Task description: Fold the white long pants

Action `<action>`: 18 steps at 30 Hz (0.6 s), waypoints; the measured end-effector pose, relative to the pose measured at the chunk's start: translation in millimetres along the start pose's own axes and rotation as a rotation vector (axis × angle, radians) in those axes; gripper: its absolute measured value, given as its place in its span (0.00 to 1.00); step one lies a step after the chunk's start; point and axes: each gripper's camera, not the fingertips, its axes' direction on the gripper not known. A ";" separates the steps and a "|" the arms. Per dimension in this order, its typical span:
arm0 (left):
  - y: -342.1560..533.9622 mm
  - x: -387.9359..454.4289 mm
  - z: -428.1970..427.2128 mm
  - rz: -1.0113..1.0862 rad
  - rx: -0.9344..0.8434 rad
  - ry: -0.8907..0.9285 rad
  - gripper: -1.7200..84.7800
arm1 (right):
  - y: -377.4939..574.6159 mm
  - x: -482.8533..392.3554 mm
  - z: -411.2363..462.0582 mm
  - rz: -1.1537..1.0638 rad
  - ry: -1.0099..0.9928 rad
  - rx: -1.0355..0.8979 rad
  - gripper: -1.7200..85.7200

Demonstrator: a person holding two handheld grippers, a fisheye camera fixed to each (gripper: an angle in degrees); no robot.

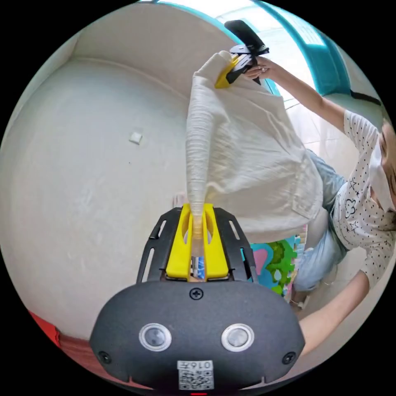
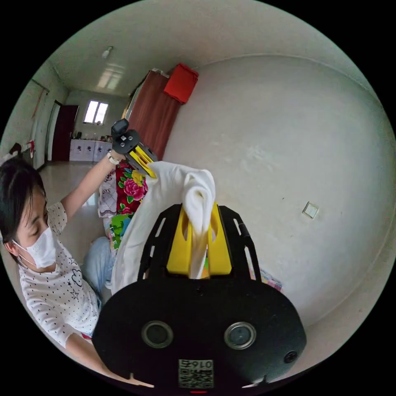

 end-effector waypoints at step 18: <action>117.4 -35.4 442.8 -0.363 -0.362 0.158 0.04 | 160.5 23.5 535.4 0.101 -0.049 -0.525 0.09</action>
